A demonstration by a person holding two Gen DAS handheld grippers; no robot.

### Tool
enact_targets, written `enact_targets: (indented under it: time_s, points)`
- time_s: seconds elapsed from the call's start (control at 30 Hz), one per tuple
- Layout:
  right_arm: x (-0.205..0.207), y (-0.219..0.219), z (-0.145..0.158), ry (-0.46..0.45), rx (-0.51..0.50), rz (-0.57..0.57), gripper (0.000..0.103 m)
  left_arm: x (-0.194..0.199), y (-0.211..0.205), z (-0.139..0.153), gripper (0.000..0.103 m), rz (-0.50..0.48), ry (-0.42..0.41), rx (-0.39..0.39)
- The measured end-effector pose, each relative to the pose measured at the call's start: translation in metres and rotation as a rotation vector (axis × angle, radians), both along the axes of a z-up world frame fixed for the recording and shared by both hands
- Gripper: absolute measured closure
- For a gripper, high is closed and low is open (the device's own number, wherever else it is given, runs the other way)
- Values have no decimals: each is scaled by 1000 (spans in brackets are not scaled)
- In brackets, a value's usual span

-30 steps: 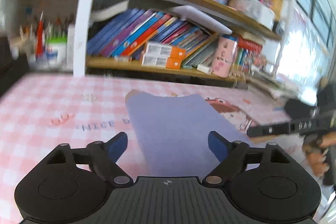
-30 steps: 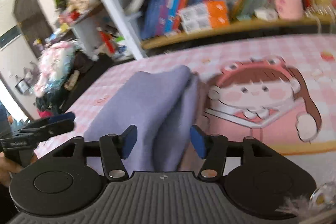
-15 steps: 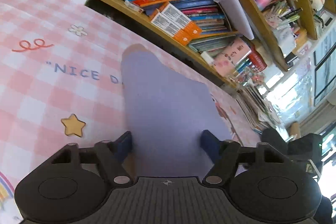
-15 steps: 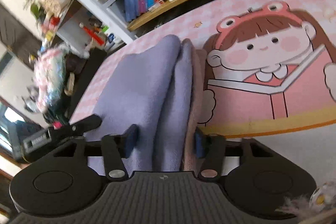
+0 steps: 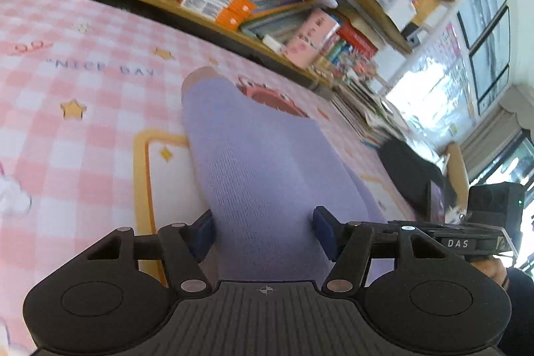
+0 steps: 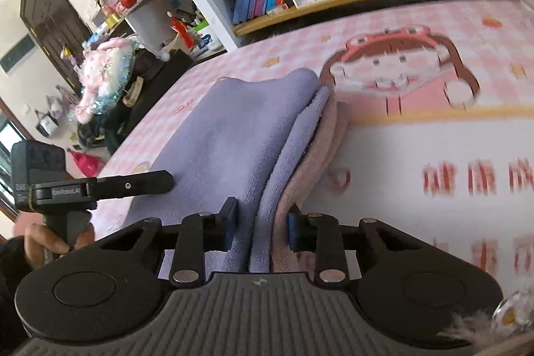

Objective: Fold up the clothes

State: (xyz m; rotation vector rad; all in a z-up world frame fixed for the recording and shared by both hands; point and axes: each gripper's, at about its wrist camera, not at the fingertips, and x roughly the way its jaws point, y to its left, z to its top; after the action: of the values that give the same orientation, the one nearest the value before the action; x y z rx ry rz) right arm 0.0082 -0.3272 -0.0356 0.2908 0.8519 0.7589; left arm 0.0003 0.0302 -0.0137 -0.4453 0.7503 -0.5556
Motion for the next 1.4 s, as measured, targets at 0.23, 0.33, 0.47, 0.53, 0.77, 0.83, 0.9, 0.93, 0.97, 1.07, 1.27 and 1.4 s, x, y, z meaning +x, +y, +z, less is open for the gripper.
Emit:
enact_targets:
  time_s: [0.23, 0.33, 0.47, 0.53, 0.77, 0.83, 0.9, 0.93, 0.97, 1.07, 1.27, 1.4]
  points:
    - [-6, -19, -14, 106, 95, -47, 55, -4, 11, -8, 31, 14, 17, -33]
    - [-1, -18, -22, 145, 121, -58, 50, -1, 13, -15, 29, 16, 41, -79]
    - [3, -9, -24, 154, 130, -55, 50, 4, 10, -22, 29, 14, 57, -117]
    - [2, -3, -23, 138, 114, -52, 57, 5, 5, -21, 32, 8, 48, -105]
    - [-11, 7, -6, -44, 52, -28, 74, -6, -7, 0, 41, 18, -66, -6]
    - [-12, 11, -1, -92, 30, -14, 74, -6, -7, 8, 41, 16, -101, 9]
    - [-8, 13, 5, -131, 28, -6, 74, -2, -6, 14, 41, 14, -123, 11]
    - [-5, 13, 7, -146, 28, -3, 74, 2, -5, 17, 41, 15, -131, 9]
    - [0, 15, 10, -165, 26, 1, 74, 5, -4, 20, 41, 16, -140, 10]
    - [17, 20, 17, -204, 30, 10, 74, 19, -2, 31, 41, 24, -173, 21]
    - [65, 24, 20, -207, 114, 14, 74, 53, 3, 44, 41, 49, -216, 41]
    - [93, 32, 19, -219, 117, 12, 74, 79, 5, 45, 41, 58, -232, 56]
